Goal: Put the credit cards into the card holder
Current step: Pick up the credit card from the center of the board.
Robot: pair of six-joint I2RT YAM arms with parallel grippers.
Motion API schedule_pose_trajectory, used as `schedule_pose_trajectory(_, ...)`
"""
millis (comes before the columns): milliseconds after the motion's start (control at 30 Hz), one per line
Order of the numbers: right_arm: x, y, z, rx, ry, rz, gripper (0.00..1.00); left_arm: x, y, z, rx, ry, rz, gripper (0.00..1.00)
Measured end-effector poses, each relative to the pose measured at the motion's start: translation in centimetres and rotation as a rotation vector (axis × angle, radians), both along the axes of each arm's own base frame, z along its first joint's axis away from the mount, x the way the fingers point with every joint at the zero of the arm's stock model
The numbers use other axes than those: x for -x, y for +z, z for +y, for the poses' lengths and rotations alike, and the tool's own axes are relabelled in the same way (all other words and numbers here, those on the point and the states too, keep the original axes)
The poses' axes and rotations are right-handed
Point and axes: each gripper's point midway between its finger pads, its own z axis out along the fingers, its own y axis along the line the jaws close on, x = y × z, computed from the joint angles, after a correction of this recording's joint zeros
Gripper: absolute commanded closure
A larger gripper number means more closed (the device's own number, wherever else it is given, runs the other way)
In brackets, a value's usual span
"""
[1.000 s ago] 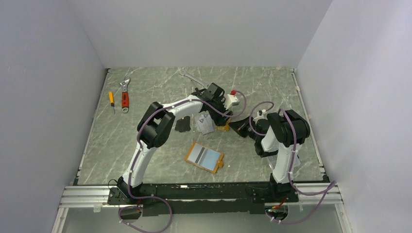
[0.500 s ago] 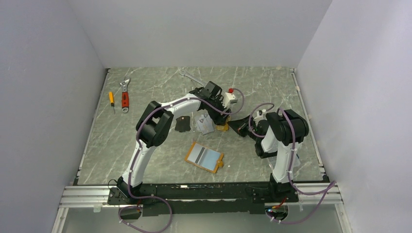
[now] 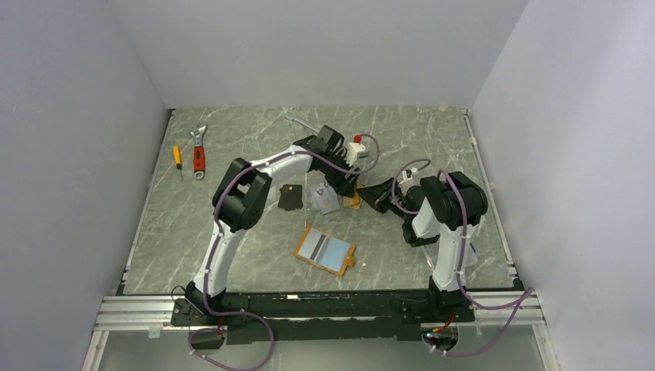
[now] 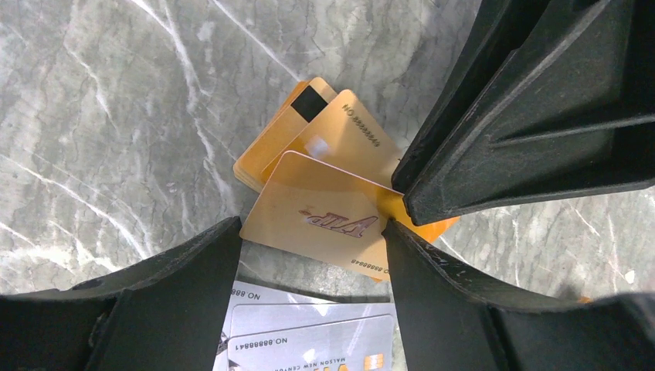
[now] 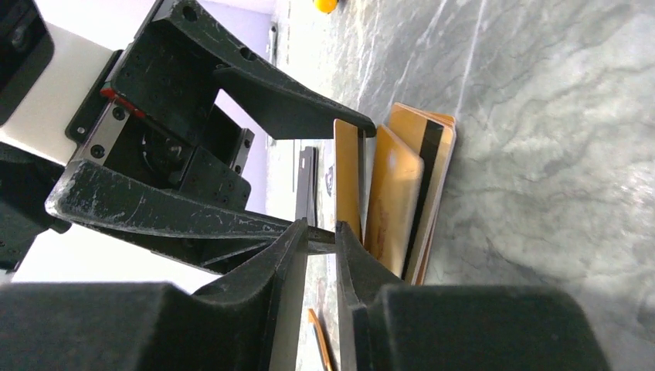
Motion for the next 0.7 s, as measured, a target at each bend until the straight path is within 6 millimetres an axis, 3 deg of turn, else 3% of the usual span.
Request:
schedule_pose_trajectory(467,-0.8,0.8,1.5,-0.014,0.057,-0.046,0.76,-0.1,0.3,0.9,0.084,0.021,0.097,0.27)
schedule_pose_trajectory(700,-0.8,-0.1,1.9,0.032,0.081,-0.012,0.74,-0.2,0.4,1.3,0.134,0.012,0.116,0.27)
